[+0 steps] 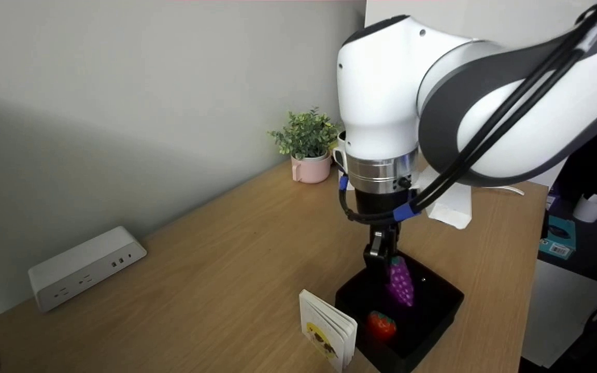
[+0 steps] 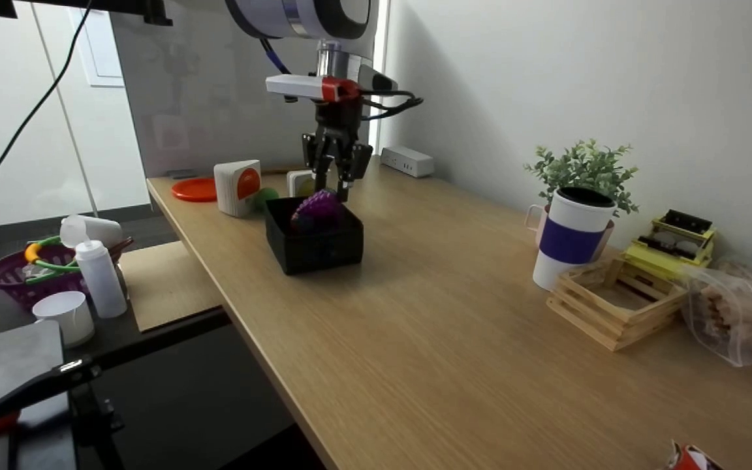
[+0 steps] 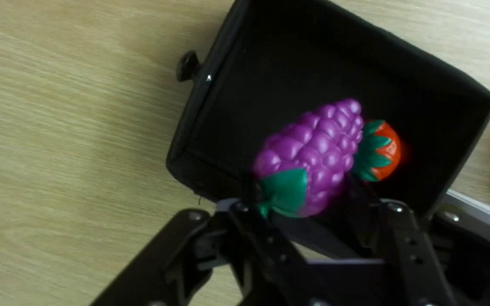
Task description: Put the grape and the strawberry plush on the table
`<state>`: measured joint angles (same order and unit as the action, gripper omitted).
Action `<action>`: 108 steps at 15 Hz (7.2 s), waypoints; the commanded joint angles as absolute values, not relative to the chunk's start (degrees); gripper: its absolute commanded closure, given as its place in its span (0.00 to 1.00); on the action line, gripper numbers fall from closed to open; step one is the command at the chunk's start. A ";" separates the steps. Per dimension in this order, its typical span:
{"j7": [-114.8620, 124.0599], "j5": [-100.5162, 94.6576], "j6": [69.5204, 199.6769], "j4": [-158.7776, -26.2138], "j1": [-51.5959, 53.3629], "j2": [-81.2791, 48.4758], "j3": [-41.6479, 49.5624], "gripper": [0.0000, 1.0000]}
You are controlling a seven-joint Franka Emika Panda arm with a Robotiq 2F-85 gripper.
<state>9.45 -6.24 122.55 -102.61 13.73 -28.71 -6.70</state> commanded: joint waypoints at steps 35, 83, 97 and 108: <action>1.69 9.58 136.86 -126.81 0.09 -20.21 -3.30 0.73; 5.45 -7.32 124.58 -103.09 14.04 -30.14 -8.49 0.00; 3.17 -5.66 120.84 -104.98 14.98 -29.57 -9.82 0.00; -5.40 -5.26 121.02 -103.41 13.11 -32.68 -10.26 0.00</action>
<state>-1.85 -6.16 121.48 -104.90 14.34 -31.15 -9.82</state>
